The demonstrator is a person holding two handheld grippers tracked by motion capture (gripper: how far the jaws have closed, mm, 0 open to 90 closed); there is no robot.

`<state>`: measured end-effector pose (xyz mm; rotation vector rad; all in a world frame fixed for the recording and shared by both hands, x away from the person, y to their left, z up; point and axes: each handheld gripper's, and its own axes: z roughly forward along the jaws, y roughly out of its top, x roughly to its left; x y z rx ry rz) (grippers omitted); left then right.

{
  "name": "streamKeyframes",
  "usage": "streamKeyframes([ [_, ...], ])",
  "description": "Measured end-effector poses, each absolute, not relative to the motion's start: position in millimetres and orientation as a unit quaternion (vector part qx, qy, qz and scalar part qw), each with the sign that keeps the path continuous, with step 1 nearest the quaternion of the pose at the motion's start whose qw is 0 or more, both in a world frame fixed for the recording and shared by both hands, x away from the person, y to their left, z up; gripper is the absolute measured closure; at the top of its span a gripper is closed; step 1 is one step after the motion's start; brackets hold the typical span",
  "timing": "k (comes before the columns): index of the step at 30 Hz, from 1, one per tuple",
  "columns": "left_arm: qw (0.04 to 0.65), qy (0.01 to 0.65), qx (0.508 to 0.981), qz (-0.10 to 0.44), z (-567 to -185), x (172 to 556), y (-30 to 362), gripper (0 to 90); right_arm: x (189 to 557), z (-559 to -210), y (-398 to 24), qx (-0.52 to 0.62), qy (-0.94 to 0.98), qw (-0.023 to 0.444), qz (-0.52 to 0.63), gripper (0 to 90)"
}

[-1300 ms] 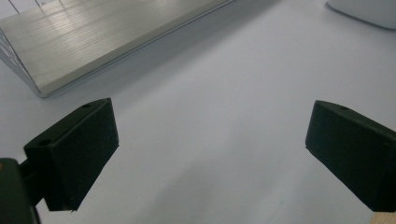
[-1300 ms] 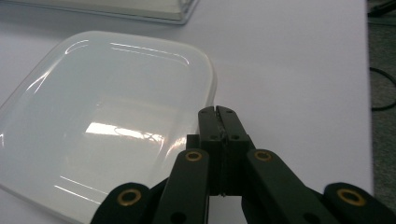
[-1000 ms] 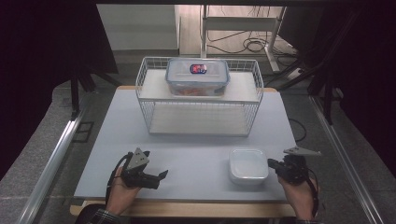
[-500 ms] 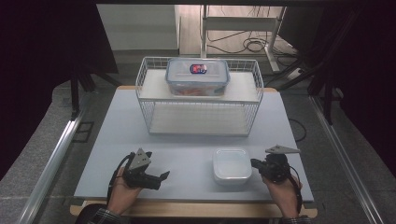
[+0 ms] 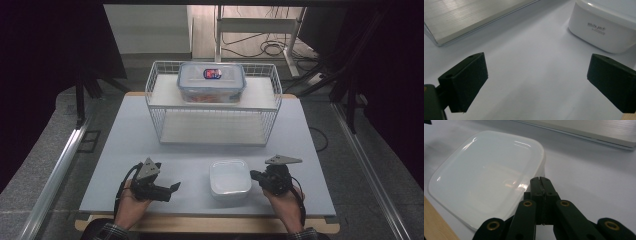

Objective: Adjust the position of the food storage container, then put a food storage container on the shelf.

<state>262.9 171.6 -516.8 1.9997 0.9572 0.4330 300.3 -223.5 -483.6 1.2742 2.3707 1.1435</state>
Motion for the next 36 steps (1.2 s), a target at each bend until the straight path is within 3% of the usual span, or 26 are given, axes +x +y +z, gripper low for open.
streamKeyframes([
  [15,0.428,0.389,0.798,0.168,-516.2,263.0,173.4,3.2,287.0,-487.6,-192.0,0.393,0.826,0.072,0.397,88.2],
  [25,0.422,0.404,0.798,0.152,-515.5,264.6,175.1,3.3,289.0,-486.4,-204.3,0.395,0.82,0.096,0.402,45.3],
  [36,0.427,0.395,0.804,0.123,-511.5,264.2,169.2,2.8,290.9,-485.5,-209.7,0.39,0.81,0.1,0.427,20.3],
])
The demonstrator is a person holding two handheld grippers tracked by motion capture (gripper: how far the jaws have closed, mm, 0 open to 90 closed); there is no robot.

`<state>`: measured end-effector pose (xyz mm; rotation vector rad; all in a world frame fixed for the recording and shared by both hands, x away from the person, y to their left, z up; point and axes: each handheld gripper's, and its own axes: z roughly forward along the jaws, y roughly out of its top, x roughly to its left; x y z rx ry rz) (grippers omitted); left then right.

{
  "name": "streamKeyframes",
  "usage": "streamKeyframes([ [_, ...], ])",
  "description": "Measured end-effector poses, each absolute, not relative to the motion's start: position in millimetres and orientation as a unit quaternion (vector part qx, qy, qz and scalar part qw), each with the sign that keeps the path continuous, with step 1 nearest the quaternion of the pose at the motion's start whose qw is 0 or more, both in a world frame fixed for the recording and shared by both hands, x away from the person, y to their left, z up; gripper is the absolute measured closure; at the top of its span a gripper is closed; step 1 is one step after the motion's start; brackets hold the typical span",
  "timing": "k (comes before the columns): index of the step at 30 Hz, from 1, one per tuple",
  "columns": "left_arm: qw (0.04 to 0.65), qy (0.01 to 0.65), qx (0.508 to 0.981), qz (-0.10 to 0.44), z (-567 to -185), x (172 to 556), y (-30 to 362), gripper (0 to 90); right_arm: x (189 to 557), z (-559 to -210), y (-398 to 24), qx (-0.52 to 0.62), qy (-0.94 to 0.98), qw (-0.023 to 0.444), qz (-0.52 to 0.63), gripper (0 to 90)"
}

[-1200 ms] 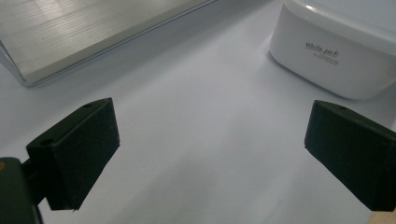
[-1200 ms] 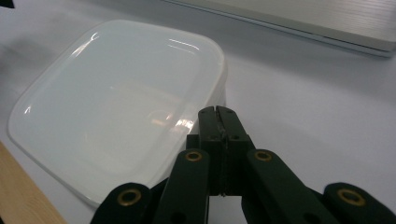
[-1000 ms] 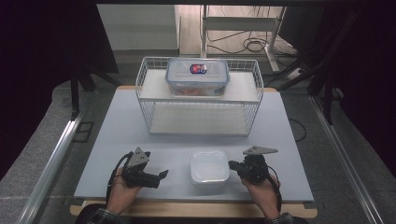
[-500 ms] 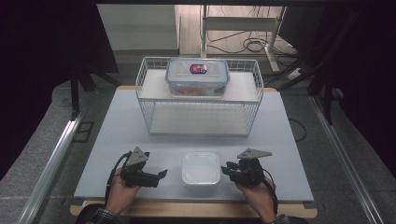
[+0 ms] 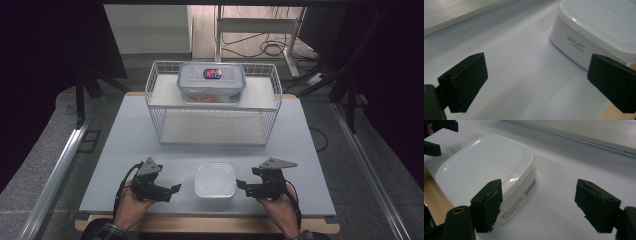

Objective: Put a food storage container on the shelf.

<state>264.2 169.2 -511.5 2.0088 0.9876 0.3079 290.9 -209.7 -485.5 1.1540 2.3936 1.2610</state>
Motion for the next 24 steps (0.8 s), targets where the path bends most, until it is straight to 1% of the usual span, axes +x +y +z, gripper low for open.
streamKeyframes([
  [8,0.432,0.387,0.807,0.109,-508.6,263.8,157.8,5.4,289.3,-486.4,-202.3,0.371,0.814,0.092,0.437,11.1],
  [15,0.44,0.384,0.806,0.094,-507.2,269.6,145.4,4.7,289.2,-487.1,-192.9,0.367,0.821,0.098,0.425,5.3],
  [20,0.438,0.381,0.809,0.092,-506.9,274.1,136.4,6.3,289.9,-484.6,-189.0,0.374,0.819,0.093,0.425,4.6],
  [24,0.439,0.377,0.81,0.095,-505.6,277.2,130.2,7.8,289.2,-481.1,-185.5,0.374,0.82,0.096,0.423,9.6],
])
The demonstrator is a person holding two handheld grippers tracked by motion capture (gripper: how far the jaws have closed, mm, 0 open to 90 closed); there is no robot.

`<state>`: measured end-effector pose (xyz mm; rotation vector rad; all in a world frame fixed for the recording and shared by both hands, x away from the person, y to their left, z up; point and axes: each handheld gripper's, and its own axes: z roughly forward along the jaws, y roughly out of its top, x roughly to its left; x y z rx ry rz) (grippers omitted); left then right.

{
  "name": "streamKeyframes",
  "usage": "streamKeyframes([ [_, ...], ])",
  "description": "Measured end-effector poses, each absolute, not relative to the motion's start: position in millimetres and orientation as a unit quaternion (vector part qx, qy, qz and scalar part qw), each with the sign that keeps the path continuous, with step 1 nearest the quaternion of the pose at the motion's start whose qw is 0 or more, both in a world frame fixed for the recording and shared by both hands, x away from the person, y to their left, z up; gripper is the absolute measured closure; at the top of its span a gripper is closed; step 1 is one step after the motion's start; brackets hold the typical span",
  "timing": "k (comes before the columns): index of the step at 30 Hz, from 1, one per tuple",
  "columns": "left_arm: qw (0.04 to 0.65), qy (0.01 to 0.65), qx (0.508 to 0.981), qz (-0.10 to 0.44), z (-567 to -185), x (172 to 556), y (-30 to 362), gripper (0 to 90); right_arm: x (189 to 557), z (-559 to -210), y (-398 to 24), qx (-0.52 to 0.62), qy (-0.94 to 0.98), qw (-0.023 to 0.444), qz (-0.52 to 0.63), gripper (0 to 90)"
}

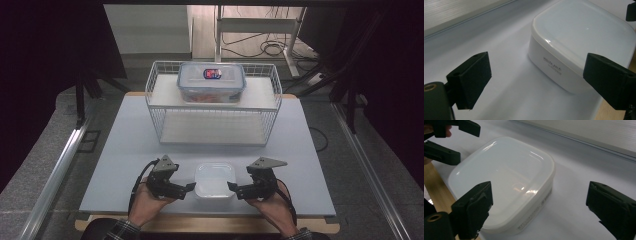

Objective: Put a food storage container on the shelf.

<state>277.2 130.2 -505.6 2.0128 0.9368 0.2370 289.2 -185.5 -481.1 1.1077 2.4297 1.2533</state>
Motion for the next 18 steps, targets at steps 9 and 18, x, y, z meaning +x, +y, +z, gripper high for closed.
streamKeyframes([
  [9,0.469,0.377,0.795,0.075,-499.7,289.9,121.6,10.9,303.0,-473.6,-173.1,0.372,0.817,0.066,0.435,21.6],
  [18,0.459,0.369,0.807,0.048,-509.1,292.9,108.7,10.0,304.6,-482.9,-172.9,0.375,0.823,0.058,0.422,22.6],
])
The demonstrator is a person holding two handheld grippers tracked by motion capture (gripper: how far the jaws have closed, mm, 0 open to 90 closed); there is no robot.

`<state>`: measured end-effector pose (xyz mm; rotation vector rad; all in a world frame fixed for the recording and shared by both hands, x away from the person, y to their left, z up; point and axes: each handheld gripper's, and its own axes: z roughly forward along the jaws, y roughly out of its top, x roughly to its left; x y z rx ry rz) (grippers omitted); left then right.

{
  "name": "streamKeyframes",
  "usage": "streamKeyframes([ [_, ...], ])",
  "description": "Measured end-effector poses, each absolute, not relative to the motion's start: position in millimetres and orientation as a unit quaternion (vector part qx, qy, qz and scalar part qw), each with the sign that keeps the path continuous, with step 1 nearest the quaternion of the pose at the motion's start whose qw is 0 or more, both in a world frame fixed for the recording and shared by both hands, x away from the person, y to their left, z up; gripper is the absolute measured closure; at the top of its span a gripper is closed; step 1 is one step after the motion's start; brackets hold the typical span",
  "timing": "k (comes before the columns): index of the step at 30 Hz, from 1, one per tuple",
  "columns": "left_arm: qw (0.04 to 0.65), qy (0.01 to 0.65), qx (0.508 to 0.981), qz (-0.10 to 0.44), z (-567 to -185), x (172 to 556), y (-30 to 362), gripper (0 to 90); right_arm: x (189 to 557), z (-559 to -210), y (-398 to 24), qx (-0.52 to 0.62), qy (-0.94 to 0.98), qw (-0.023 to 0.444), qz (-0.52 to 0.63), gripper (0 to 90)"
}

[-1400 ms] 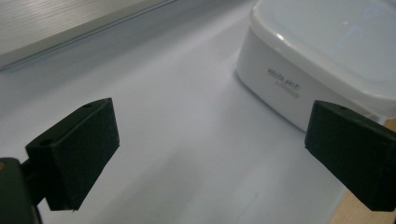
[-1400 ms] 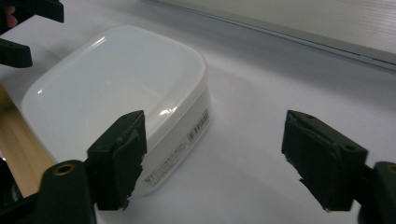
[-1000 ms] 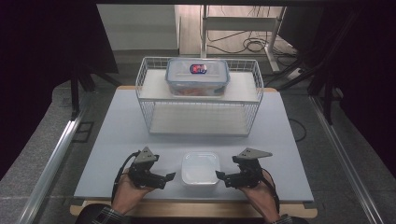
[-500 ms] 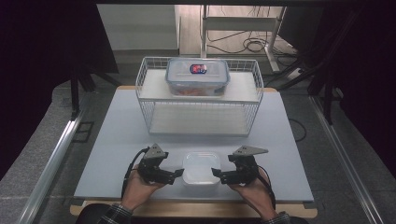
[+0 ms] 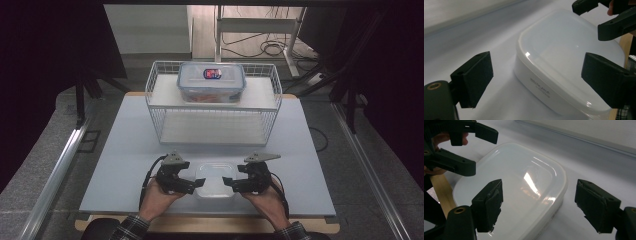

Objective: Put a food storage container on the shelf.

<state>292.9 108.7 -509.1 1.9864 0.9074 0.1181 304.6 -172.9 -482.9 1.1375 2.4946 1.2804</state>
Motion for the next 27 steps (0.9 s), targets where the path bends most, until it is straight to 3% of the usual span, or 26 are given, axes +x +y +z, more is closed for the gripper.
streamKeyframes([
  [4,0.468,0.369,0.803,0.022,-513.3,292.1,106.3,9.4,302.2,-490.0,-174.9,0.38,0.825,0.041,0.416,23.5],
  [7,0.482,0.359,0.799,-0.012,-514.7,290.0,107.9,21.4,301.7,-490.3,-178.1,0.384,0.822,0.016,0.42,30.7],
  [14,0.468,0.38,0.797,-0.042,-510.7,277.2,109.7,28.5,298.2,-490.0,-186.8,0.412,0.809,-0.048,0.416,39.6],
  [19,0.468,0.399,0.788,-0.021,-500.7,266.0,115.8,55.7,289.0,-478.1,-190.2,0.424,0.809,-0.021,0.408,59.3],
  [27,0.502,0.421,0.756,0.002,-496.9,263.5,123.9,79.6,283.2,-469.0,-191.9,0.436,0.794,0.018,0.423,76.9],
])
